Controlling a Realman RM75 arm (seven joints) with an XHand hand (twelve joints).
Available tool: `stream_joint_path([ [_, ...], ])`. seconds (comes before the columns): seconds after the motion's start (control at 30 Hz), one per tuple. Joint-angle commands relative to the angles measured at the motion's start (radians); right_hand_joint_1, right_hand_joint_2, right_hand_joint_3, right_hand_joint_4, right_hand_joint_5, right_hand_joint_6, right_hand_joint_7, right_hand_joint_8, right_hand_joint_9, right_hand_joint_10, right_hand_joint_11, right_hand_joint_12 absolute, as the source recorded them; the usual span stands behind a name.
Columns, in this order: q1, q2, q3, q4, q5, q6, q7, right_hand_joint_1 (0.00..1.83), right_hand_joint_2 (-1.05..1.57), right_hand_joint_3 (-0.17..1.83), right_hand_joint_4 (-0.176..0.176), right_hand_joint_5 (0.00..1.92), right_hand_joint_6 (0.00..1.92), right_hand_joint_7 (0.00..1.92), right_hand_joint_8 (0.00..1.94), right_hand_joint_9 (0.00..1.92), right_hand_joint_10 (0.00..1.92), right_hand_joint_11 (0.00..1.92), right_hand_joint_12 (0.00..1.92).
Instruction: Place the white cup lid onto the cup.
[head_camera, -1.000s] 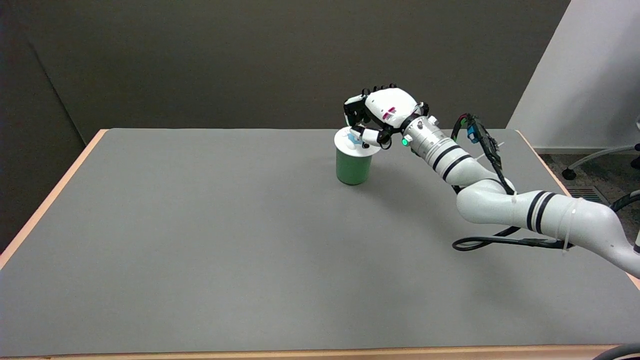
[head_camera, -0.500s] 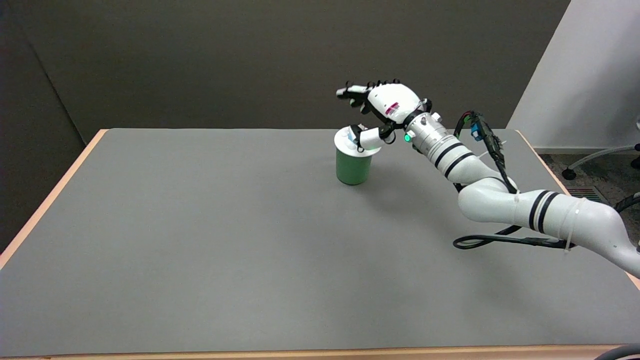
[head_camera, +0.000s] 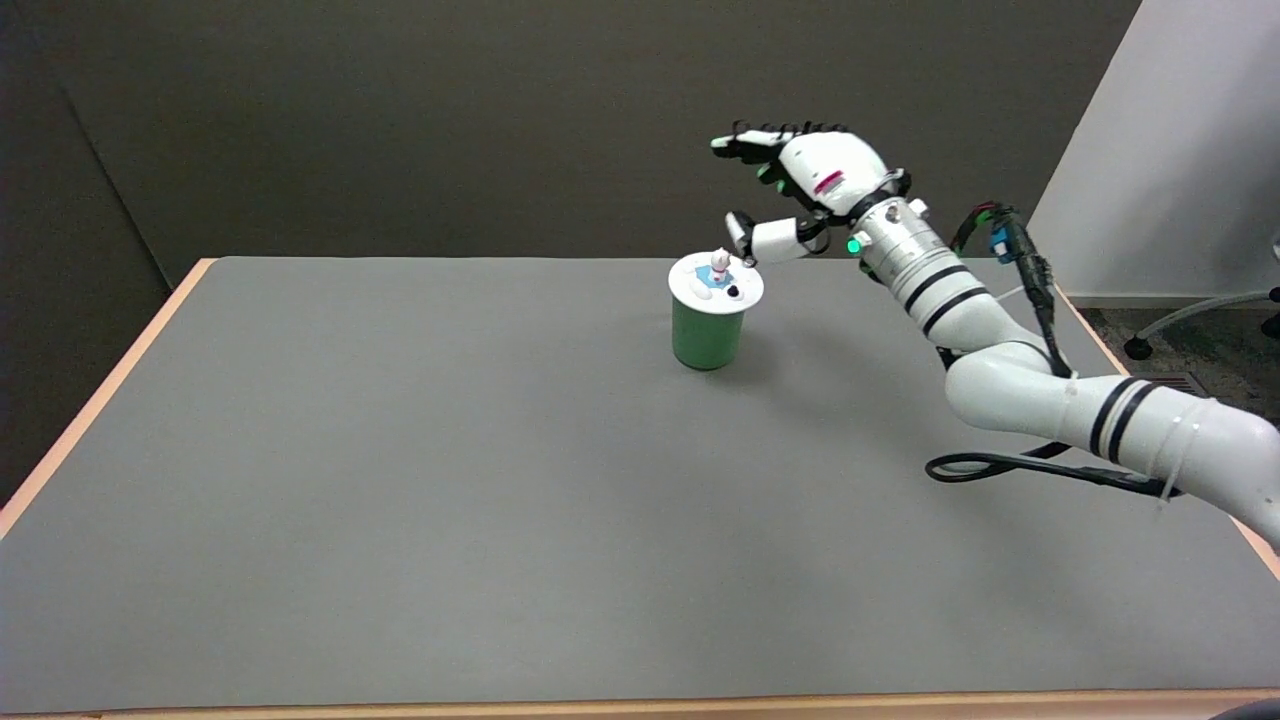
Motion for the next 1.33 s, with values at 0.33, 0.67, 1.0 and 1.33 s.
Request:
stream_joint_path([
  [0.33, -0.503, 0.087, 0.677, -0.015, 0.180, -0.002, -0.159, 0.65, 0.74, 1.01, 0.176, 0.66, 0.21, 0.77, 0.19, 0.89, 0.27, 0.80, 0.91],
  [0.67, -0.587, 0.080, 0.757, 0.009, 0.209, 0.022, -0.159, 0.66, 0.76, 1.00, 0.176, 0.68, 0.21, 0.80, 0.19, 0.90, 0.26, 0.74, 0.96],
  [1.0, -0.637, 0.074, 0.751, -0.003, 0.229, 0.096, -0.159, 0.67, 0.77, 1.00, 0.176, 0.69, 0.20, 0.81, 0.19, 0.91, 0.26, 0.73, 0.97],
  [1.33, -0.649, 0.070, 0.734, 0.005, 0.222, 0.152, -0.159, 0.67, 0.77, 1.00, 0.176, 0.70, 0.21, 0.82, 0.19, 0.92, 0.26, 0.74, 0.96],
])
